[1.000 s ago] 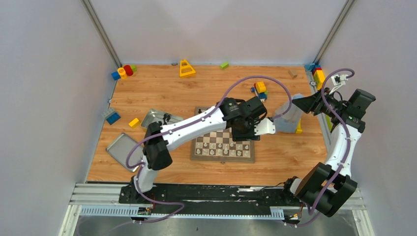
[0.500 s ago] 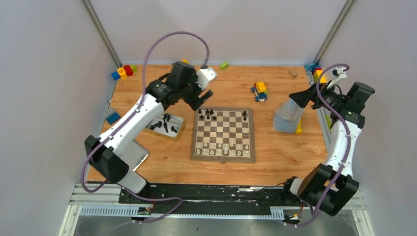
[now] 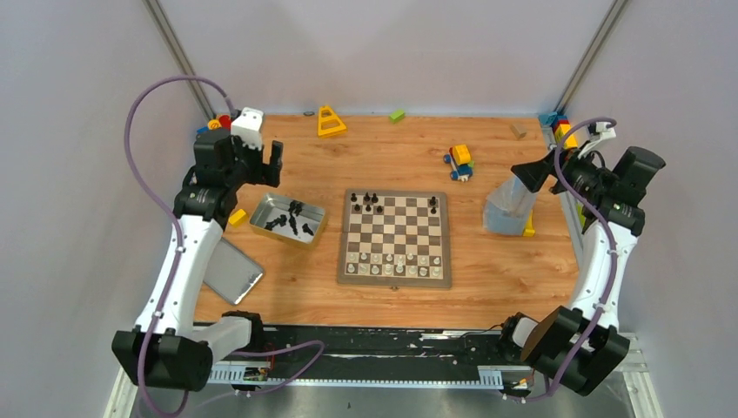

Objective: Set up the chess pieces on the board
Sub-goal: Reset both arms

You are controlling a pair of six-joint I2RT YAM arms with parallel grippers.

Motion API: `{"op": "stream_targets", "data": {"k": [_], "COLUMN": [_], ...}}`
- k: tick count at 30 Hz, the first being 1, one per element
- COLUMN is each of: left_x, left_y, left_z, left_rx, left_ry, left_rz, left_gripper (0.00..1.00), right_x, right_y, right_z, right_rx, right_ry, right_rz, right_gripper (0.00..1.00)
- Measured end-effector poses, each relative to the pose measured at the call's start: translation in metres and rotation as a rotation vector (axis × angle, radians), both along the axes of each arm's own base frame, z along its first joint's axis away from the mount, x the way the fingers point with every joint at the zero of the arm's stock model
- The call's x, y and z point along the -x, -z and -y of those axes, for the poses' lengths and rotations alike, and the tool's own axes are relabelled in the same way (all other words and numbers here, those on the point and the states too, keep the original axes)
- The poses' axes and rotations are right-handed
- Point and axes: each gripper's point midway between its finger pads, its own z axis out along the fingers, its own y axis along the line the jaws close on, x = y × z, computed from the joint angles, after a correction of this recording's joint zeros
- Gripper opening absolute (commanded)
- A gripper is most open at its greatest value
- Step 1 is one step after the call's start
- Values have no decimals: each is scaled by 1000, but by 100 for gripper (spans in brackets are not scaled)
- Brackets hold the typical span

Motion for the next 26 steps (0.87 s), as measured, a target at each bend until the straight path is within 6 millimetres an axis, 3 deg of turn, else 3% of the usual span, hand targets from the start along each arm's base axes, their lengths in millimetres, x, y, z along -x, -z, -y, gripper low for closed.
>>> {"op": "stream_targets", "data": {"k": [4, 9, 26], "left_x": [13, 21, 17], "left_y": [12, 19, 15], "left_z": [-24, -40, -24], "left_rx": [41, 75, 110], "left_ry": [-70, -110, -15], "left_rz": [20, 75, 159], "left_gripper": [100, 100, 100], "right_x": [9, 18, 30], "right_y": [-2, 11, 2], "right_z": [-7, -13, -20], "right_rx": [16, 7, 70], "right_ry": [-17, -30, -39], "right_rz": [39, 33, 111], "right_gripper": [100, 100, 100]}}
